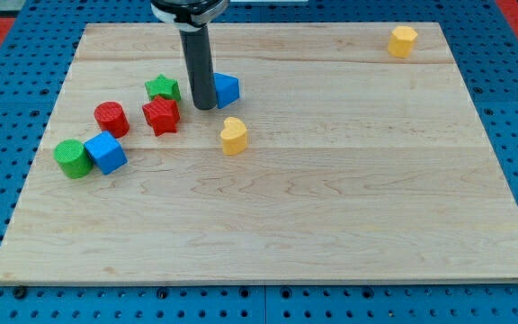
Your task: Slide the green star diagonally top left to the red star
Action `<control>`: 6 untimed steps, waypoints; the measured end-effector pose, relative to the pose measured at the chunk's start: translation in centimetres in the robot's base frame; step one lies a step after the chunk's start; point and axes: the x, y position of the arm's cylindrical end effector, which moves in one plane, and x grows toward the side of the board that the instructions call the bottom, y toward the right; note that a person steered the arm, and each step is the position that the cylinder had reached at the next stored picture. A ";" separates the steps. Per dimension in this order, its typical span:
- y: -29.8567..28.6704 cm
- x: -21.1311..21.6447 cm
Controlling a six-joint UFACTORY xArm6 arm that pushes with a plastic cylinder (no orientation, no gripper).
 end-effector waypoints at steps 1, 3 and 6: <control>-0.4 -2.2; -6.9 -0.1; -11.6 -0.1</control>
